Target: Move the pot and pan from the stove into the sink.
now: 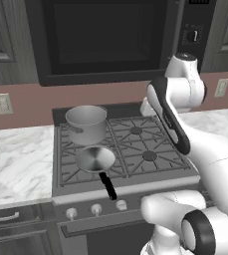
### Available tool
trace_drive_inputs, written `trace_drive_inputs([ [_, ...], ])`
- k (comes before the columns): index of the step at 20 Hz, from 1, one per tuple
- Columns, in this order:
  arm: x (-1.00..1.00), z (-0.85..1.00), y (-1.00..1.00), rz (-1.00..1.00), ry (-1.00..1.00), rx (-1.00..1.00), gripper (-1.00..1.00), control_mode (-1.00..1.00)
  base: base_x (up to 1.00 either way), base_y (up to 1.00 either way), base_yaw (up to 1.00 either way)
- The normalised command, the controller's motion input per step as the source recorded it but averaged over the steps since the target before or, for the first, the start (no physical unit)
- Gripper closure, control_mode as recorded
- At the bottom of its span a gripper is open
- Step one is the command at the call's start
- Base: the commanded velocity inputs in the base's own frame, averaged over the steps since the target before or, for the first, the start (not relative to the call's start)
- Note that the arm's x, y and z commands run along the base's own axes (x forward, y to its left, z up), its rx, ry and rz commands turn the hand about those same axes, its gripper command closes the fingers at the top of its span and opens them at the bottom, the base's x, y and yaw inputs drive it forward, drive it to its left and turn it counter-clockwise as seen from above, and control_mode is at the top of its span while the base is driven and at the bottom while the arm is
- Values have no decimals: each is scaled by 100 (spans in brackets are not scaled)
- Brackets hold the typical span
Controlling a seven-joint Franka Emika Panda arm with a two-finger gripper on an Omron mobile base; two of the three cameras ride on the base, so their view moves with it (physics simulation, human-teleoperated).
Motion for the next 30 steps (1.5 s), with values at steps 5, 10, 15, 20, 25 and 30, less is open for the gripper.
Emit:
trace_drive_inputs([
  [5,-32,-4,14,4,0,0,-100,-100,0,0,0],
  [10,-31,-6,16,6,0,0,-100,-100,0,0,0],
  [15,-26,-7,23,8,0,0,-100,-100,0,0,0],
  [20,-18,-7,41,8,-3,-1,-100,-100,0,0,0],
  [25,-5,-11,46,6,-1,0,-100,-100,0,0,0],
  [30,-7,-13,46,6,-3,0,-100,-100,0,0,0],
])
